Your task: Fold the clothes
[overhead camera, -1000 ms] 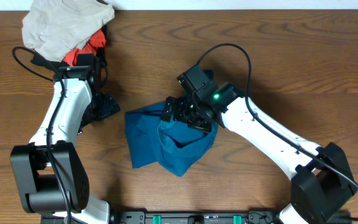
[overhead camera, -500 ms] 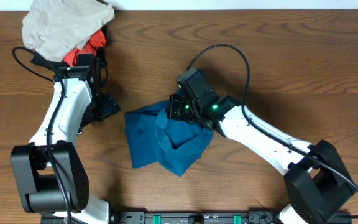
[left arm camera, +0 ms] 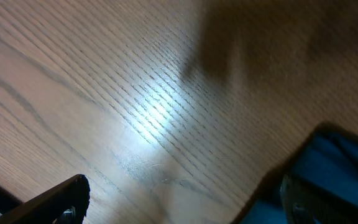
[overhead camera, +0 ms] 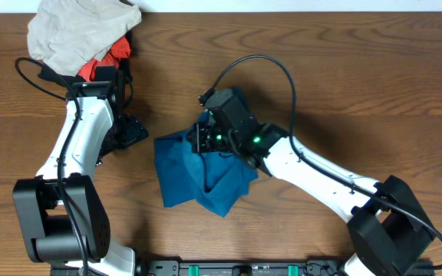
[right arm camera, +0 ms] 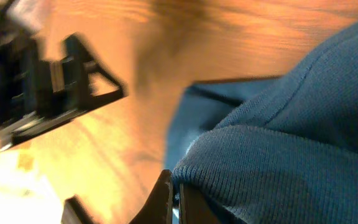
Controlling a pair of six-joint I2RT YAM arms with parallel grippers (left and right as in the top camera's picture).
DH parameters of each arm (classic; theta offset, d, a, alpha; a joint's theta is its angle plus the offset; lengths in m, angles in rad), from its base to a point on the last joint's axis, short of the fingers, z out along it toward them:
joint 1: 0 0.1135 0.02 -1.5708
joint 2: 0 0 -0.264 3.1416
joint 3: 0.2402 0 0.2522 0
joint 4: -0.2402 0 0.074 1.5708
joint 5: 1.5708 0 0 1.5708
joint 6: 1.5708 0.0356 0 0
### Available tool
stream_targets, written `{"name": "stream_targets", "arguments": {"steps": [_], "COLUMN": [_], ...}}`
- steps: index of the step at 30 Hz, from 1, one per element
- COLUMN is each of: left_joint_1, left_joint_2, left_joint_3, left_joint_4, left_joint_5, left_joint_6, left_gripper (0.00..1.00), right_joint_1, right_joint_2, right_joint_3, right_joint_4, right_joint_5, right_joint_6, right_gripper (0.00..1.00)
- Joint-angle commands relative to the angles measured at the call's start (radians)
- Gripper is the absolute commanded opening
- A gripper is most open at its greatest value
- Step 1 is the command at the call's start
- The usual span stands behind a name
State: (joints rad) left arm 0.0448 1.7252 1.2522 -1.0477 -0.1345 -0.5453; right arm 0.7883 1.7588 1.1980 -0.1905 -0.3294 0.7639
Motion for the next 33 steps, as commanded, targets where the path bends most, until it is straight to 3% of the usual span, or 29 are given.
{"name": "stream_targets", "arguments": {"steps": [1, 8, 16, 25, 27, 29, 33], "left_joint_1": [0.005, 0.005, 0.005, 0.005, 0.005, 0.005, 0.005], "left_joint_2": [0.003, 0.003, 0.003, 0.003, 0.003, 0.003, 0.003], "left_joint_3": [-0.007, -0.007, -0.007, -0.007, -0.007, -0.007, -0.007], "left_joint_4": [-0.005, -0.005, 0.002, 0.002, 0.002, 0.002, 0.005], "left_joint_5": [-0.005, -0.005, -0.005, -0.005, -0.005, -0.005, -0.005], "left_joint_6": [0.009, 0.009, 0.009, 0.009, 0.009, 0.009, 0.009], "left_gripper": [0.98, 0.98, 0.98, 0.98, 0.98, 0.98, 0.98], "right_joint_1": [0.031, 0.037, 0.08, 0.141, 0.142, 0.14, 0.137], "right_joint_2": [-0.006, -0.007, -0.002, 0.043, 0.046, 0.046, 0.046], "right_joint_3": [0.007, 0.072, 0.06, 0.06, 0.06, 0.06, 0.06], "right_joint_4": [0.047, 0.074, 0.013, 0.07, 0.076, 0.084, 0.114], "right_joint_5": [-0.116, -0.255, -0.196, -0.129, -0.113, -0.104, -0.1], "right_joint_6": [-0.029, 0.021, 0.066, 0.1, 0.1, 0.093, 0.035], "right_gripper": [0.01, 0.01, 0.01, 0.01, 0.13, 0.47, 0.64]}}
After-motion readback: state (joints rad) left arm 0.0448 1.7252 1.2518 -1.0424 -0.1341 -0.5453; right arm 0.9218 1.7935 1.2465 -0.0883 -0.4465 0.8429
